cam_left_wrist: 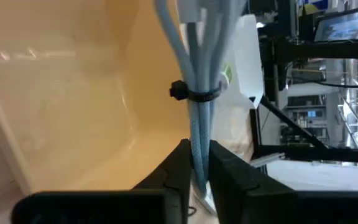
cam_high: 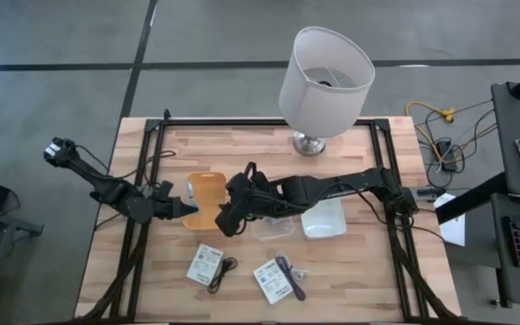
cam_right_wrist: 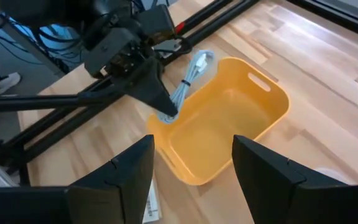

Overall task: Pick and place items into bin
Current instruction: Put the blue charger cable into the orange bin, then put the white charger cable into the orange bin, then put the black violet charger cable into the orange bin

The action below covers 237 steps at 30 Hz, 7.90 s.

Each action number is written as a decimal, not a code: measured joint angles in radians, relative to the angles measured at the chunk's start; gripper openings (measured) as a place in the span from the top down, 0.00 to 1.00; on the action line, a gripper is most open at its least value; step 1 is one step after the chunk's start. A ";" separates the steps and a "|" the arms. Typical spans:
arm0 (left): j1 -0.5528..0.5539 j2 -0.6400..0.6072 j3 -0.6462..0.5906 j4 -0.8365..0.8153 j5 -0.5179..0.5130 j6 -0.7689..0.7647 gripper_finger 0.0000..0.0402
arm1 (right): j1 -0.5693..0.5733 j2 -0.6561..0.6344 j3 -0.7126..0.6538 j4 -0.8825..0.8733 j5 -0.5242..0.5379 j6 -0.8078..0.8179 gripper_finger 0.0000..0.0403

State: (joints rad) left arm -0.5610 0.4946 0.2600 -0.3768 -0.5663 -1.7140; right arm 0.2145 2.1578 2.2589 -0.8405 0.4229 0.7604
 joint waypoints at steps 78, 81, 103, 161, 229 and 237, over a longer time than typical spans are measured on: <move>-0.278 0.607 0.380 0.106 0.219 0.464 0.43 | 0.294 -0.040 -0.771 0.025 -0.343 0.142 0.51; -0.278 0.606 0.373 0.105 0.217 0.464 0.43 | 0.263 -0.042 -0.776 0.030 -0.346 0.131 0.55; -0.279 0.575 0.373 0.097 0.207 0.490 0.43 | 0.227 -0.160 -0.744 -0.039 -0.338 0.182 0.94; -0.344 0.222 0.397 -0.141 0.064 0.647 0.43 | -0.111 0.188 0.094 -0.207 -0.173 -0.254 0.39; -0.342 0.328 0.375 -0.023 0.107 0.592 0.43 | 0.286 0.047 -0.636 -0.119 -0.390 0.570 0.80; -0.342 0.327 0.382 -0.007 0.105 0.593 0.43 | 0.281 0.025 -0.627 0.007 -0.372 0.458 0.96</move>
State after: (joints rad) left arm -0.9028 0.8213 0.6424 -0.3836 -0.4616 -1.1214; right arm 0.4959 2.1830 1.6323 -0.8334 0.0511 1.2188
